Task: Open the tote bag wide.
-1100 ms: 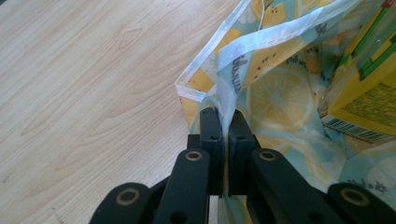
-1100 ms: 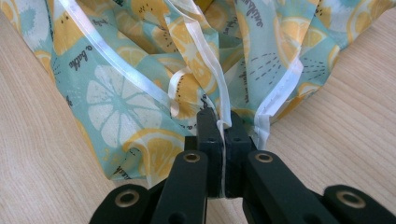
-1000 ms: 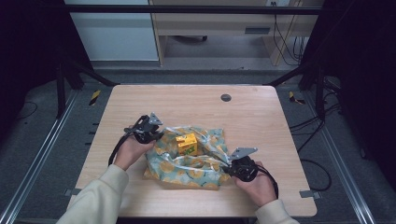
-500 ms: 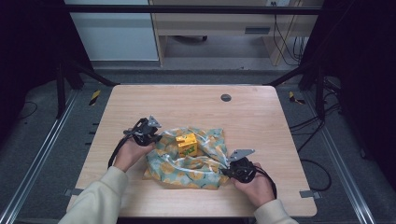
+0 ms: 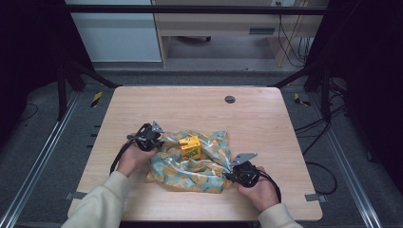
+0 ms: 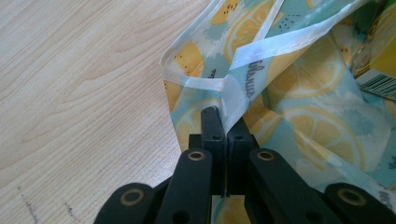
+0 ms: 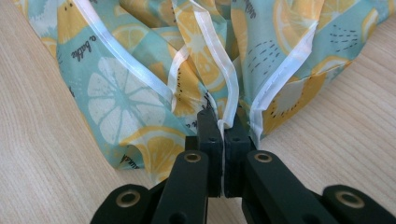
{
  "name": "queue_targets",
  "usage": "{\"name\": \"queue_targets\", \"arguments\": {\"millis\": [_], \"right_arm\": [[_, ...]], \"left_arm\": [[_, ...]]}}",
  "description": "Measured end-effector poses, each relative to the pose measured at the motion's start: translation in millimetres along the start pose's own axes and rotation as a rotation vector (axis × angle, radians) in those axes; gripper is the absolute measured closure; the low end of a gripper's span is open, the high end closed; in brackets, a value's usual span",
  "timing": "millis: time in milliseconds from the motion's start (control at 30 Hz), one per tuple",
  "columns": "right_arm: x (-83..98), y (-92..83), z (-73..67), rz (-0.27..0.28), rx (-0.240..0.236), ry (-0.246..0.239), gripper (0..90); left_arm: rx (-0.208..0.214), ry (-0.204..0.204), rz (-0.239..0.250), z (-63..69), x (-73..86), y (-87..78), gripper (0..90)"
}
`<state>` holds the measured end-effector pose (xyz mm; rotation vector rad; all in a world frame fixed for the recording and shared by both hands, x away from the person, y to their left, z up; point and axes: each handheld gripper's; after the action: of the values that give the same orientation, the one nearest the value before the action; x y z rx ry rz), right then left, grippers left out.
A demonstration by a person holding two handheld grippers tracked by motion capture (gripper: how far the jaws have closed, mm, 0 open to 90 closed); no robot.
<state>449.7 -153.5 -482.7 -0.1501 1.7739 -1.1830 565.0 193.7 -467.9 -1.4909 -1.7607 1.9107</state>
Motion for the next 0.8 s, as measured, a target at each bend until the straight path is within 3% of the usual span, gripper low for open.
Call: {"name": "queue_targets", "arguments": {"millis": [267,367,433,467,500,533,567,600,633,667,733,800], "right_arm": [[0.7,-0.3,0.0,-0.011,0.001,-0.005,88.9],[1.4,-0.8,0.7,-0.001,0.003,0.002,85.9],[1.6,-2.4,1.1,0.03,0.027,0.008,64.0],[1.6,-2.4,1.1,0.03,0.027,0.008,64.0],[-0.5,-7.0,0.8,0.062,0.052,0.015,49.8],[-0.5,-7.0,0.8,0.062,0.052,0.015,49.8],[-2.9,-11.5,0.5,0.093,0.064,0.013,44.9],[-8.0,-20.1,-0.3,0.149,0.082,0.016,35.6],[-8.0,-20.1,-0.3,0.149,0.082,0.016,35.6],[-14.1,-30.0,-1.4,0.2,0.092,0.014,30.6],[-19.8,-38.8,-2.6,0.231,0.101,0.01,26.1],[-24.4,-48.7,-1.2,0.26,0.135,0.016,22.6]], "left_arm": [[-0.002,-0.005,-0.012,1.0,2.3,3.0,88.4],[-0.008,-0.012,-0.015,0.1,3.4,3.1,81.0],[-0.036,-0.032,0.024,-2.8,4.7,-3.7,72.5],[-0.036,-0.032,0.024,-2.8,4.7,-3.7,68.7],[-0.058,-0.047,0.077,-3.8,4.1,-14.1,63.0],[-0.058,-0.047,0.077,-3.8,4.1,-14.1,57.3],[-0.062,-0.056,0.106,-3.9,3.3,-19.5,57.3],[-0.061,-0.055,0.128,-4.4,2.3,-25.0,50.0],[-0.066,-0.059,0.143,-4.1,1.1,-29.2,50.0],[-0.063,-0.061,0.188,-3.5,-2.4,-40.6,43.5],[-0.066,-0.057,0.224,-2.7,-6.2,-53.3,39.2],[-0.073,-0.062,0.259,-3.3,-8.5,-65.5,34.9]]}}
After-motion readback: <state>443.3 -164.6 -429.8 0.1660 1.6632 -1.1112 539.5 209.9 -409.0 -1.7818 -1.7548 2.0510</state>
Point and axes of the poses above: each handheld gripper's, and its own axes: y roughly forward along the jaws, x roughly out of its underside, z roughly to its right, and after that the axes turned 2 degrees about -x, right-handed
